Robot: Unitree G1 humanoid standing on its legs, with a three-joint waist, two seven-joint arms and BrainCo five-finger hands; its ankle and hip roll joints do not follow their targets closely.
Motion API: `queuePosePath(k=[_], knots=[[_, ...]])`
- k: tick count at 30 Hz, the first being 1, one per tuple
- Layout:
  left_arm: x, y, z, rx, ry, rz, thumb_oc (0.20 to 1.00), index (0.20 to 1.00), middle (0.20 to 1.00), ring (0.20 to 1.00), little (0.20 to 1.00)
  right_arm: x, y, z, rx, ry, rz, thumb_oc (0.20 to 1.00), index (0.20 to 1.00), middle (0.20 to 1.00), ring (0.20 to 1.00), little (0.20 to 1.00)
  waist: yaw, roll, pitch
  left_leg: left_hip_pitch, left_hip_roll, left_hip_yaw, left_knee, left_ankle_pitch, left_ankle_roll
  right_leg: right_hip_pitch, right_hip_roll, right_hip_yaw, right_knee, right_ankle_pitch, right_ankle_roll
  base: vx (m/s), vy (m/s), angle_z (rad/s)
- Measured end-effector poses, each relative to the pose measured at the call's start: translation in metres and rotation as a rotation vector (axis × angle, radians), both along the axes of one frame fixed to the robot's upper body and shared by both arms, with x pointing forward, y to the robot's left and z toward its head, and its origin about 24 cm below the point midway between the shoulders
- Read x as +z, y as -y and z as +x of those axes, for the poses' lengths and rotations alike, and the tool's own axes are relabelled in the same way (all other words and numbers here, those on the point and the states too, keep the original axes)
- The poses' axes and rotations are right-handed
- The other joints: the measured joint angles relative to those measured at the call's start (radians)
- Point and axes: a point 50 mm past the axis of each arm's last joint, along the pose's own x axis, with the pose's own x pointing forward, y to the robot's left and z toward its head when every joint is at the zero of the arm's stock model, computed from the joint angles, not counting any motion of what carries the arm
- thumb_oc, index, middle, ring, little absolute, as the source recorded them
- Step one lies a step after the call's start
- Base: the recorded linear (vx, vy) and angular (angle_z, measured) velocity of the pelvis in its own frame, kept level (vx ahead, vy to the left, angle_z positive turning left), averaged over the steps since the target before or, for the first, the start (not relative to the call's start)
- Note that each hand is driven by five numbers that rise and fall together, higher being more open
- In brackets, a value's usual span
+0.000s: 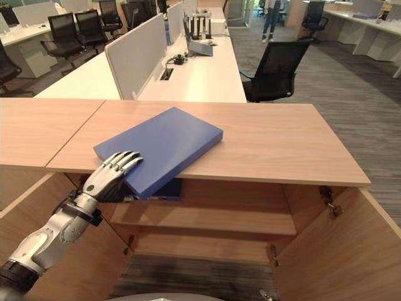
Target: Put the empty folder in the office cabinet
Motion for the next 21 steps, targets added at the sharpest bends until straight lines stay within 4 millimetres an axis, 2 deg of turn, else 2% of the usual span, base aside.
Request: queuePosePath(k=[1,2,3,12,21], knots=[[0.000,0.000,0.000,0.001,0.000,0.000,0.802,0.802,0.802,0.802,0.802,0.000,0.000,0.000,0.000,0.000,0.000,1.000,1.000,1.000,1.000,1.000,0.000,0.000,0.000,0.000,0.000,0.000,0.000,0.000,0.000,0.000,0.000,0.000,0.000,0.000,0.000,0.00,0.000,0.00],[-0.002,0.000,0.001,0.007,0.012,0.009,0.523,0.523,0.523,0.523,0.523,0.000,0.000,0.000,0.000,-0.001,-0.001,1.000,1.000,1.000,1.000,1.000,0.000,0.000,-0.001,0.000,0.000,0.000,0.000,0.000,0.000,0.000,0.000,0.000,0.000,0.000,0.000,0.00,0.000,0.00],[-0.002,0.000,0.001,0.012,0.019,0.014,0.200,0.200,0.200,0.200,0.200,0.000,0.000,0.000,0.000,-0.001,-0.001,1.000,1.000,1.000,1.000,1.000,0.000,0.000,-0.002,0.000,0.000,0.000,0.000,0.000,0.000,0.000,0.000,0.000,0.000,0.001,0.000,0.00,0.000,0.00],[0.003,0.007,0.014,0.026,0.127,0.070,0.200,0.200,0.200,0.200,0.200,0.000,0.001,0.000,-0.003,-0.005,-0.012,1.000,1.000,1.000,1.000,1.000,-0.001,0.005,-0.008,0.003,0.000,0.000,0.000,0.000,0.000,0.003,0.000,0.001,0.000,0.001,0.000,0.00,0.000,0.00],[-0.012,0.009,0.017,0.095,0.115,0.019,0.200,0.200,0.200,0.200,0.200,0.000,0.002,-0.001,-0.005,-0.007,-0.017,1.000,1.000,1.000,1.000,1.000,-0.002,0.006,-0.022,0.004,0.000,0.002,0.000,-0.002,0.004,0.003,0.000,0.002,0.000,0.000,0.000,0.00,0.000,0.00]])
